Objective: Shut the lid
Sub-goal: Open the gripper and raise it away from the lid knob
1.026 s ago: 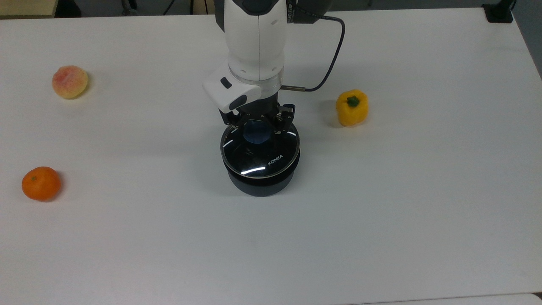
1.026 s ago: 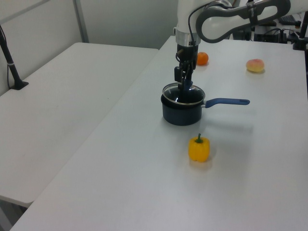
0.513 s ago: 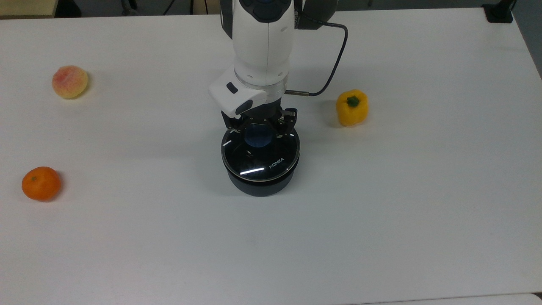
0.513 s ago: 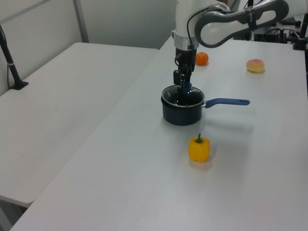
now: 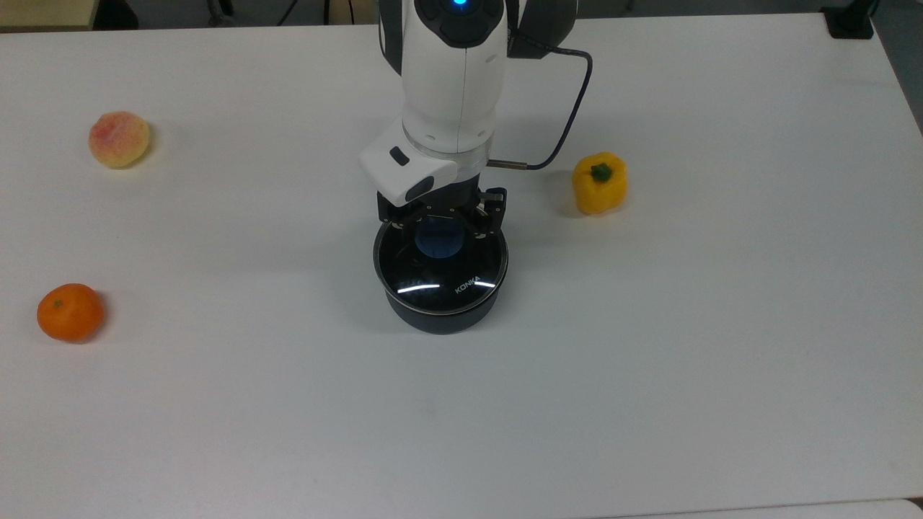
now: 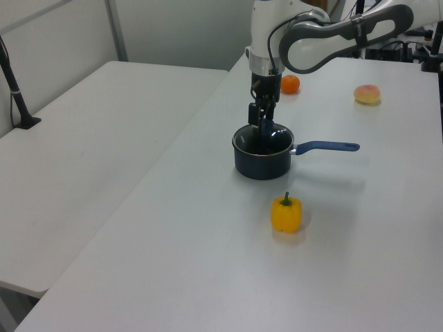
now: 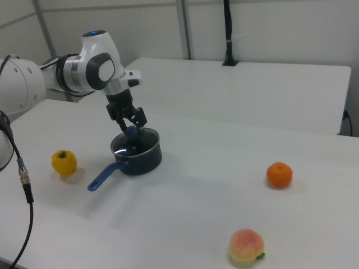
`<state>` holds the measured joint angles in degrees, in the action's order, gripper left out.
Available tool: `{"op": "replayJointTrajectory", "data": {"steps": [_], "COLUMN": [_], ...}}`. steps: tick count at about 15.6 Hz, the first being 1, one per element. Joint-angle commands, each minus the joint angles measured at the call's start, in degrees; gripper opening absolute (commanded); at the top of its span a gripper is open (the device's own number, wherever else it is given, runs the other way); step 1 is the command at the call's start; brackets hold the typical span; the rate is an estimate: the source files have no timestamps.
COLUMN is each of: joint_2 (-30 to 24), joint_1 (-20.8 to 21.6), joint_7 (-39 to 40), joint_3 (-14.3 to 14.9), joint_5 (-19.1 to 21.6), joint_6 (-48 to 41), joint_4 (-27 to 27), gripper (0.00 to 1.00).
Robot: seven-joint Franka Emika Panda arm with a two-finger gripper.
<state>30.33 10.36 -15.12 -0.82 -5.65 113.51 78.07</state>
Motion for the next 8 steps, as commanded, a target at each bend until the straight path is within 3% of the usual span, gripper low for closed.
{"op": "replayJointTrajectory", "data": {"steps": [1, 5, 8], "joint_2": [-0.4, -4.2, -8.5], "joint_1": [-0.2, -1.2, -3.2], "joint_7": [-1.2, -1.1, -1.0], "joint_3": [-0.1, -0.1, 0.1], "joint_5": [-0.9, -0.3, -0.3], "joint_6": [0.7, -0.6, -6.5], "joint_4": [-0.5, -0.5, -0.5], "gripper": [1.0, 1.0, 1.0]}}
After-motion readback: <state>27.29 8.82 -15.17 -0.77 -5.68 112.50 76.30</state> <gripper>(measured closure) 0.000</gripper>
